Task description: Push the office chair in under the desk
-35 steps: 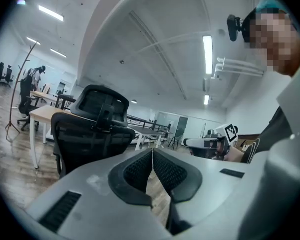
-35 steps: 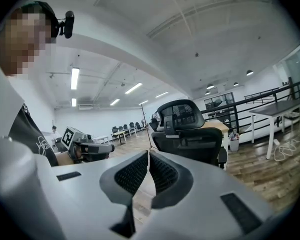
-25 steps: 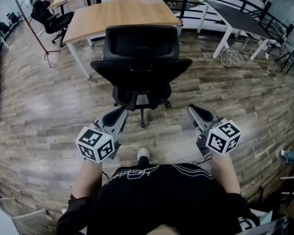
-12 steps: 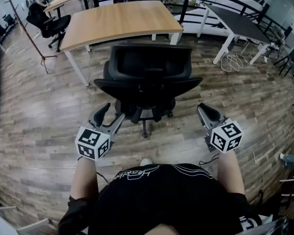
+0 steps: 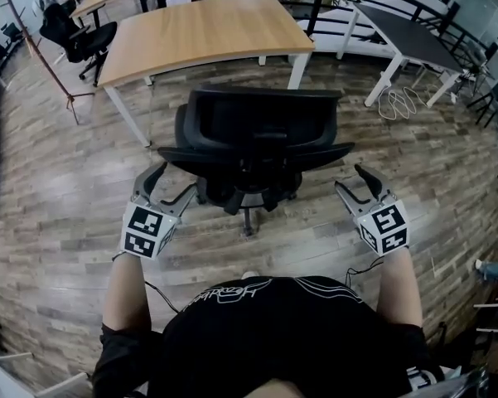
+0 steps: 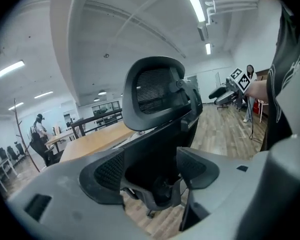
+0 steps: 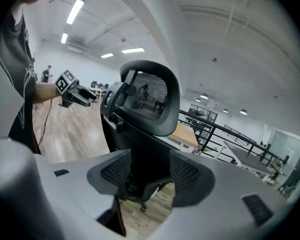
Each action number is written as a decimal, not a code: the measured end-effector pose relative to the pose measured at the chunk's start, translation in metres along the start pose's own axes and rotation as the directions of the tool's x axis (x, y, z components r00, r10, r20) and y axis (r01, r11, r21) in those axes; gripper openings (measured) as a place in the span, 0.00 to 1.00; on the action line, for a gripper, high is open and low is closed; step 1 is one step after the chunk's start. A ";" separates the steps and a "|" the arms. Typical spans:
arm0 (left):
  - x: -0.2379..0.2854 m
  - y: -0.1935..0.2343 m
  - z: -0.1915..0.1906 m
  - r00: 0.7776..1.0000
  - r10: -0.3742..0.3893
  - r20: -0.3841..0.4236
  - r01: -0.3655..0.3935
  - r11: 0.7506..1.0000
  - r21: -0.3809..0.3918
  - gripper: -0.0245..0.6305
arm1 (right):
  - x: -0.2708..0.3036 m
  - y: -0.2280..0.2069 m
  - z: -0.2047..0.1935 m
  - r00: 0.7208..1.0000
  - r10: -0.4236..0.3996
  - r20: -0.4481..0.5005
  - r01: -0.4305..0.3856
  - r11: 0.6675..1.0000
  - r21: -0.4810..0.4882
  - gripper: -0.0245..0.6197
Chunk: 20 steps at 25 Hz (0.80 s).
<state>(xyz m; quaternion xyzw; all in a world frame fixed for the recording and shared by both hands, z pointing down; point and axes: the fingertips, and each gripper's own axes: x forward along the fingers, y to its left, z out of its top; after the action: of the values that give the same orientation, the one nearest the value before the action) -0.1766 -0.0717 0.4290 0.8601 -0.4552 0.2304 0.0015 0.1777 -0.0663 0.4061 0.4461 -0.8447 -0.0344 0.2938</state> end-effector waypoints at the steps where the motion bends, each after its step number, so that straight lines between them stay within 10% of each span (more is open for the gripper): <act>1: 0.003 0.005 0.000 1.000 0.002 -0.014 -0.002 1.000 0.022 0.50 | 0.004 -0.004 0.000 1.000 -0.010 -0.009 0.010 1.000 -0.018 0.43; 20: 0.055 0.040 -0.016 0.986 -0.016 -0.164 0.066 0.951 0.302 0.50 | 0.081 -0.045 -0.021 0.969 -0.192 -0.158 0.115 0.911 -0.397 0.45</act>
<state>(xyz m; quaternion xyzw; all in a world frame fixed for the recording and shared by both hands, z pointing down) -0.1882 -0.1344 0.4569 0.8379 -0.3945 0.3662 -0.0905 0.1868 -0.1512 0.4466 0.4462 -0.7509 -0.1790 0.4528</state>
